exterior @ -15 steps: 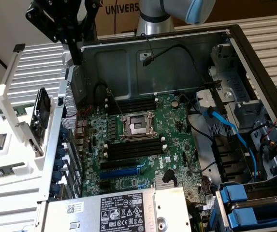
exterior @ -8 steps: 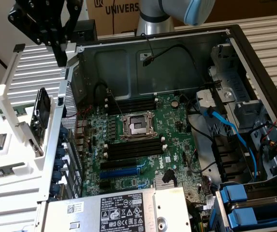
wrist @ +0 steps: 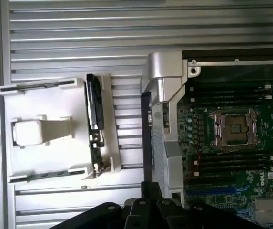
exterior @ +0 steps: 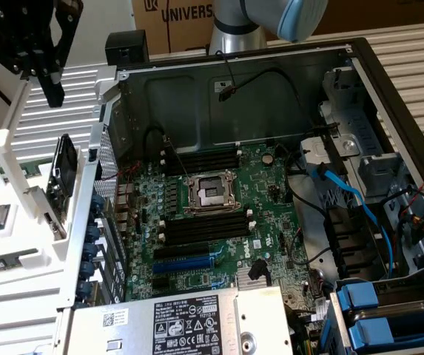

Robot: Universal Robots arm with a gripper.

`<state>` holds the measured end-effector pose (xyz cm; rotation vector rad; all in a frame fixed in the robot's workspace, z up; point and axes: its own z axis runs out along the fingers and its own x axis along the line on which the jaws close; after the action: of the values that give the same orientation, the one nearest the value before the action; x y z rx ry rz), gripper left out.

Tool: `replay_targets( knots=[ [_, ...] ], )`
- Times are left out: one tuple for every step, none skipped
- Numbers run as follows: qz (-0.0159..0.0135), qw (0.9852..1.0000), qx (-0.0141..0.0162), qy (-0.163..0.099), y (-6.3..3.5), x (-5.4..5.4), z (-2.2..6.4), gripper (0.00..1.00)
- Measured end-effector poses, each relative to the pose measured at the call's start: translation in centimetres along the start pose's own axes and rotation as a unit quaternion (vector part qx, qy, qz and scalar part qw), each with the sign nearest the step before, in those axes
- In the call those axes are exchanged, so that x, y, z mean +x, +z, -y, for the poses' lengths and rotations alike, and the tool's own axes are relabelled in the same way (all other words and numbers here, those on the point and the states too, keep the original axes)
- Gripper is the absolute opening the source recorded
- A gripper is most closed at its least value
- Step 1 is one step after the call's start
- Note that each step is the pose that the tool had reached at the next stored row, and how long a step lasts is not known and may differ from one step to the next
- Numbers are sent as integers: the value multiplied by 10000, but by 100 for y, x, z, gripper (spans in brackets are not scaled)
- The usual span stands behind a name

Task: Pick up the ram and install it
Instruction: 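Reach for the ram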

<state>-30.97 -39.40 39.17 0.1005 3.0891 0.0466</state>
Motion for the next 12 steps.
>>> replay_targets(
  knots=[
    [0,10000,0,0,-3,45,3,11],
    [0,10000,0,0,-5,89,6,11],
    [0,10000,0,0,-7,137,9,11],
    [0,10000,0,0,-10,182,12,11],
    [0,10000,0,0,-12,227,15,11],
    [0,10000,0,0,-14,273,18,11],
    [0,10000,0,0,-19,365,24,11],
    [0,10000,0,0,-21,407,26,11],
    [0,10000,0,0,-24,454,29,11],
    [0,10000,0,0,-26,500,32,11],
    [0,10000,0,0,-28,546,35,11],
    [0,10000,0,0,-31,593,38,11]
  ],
)
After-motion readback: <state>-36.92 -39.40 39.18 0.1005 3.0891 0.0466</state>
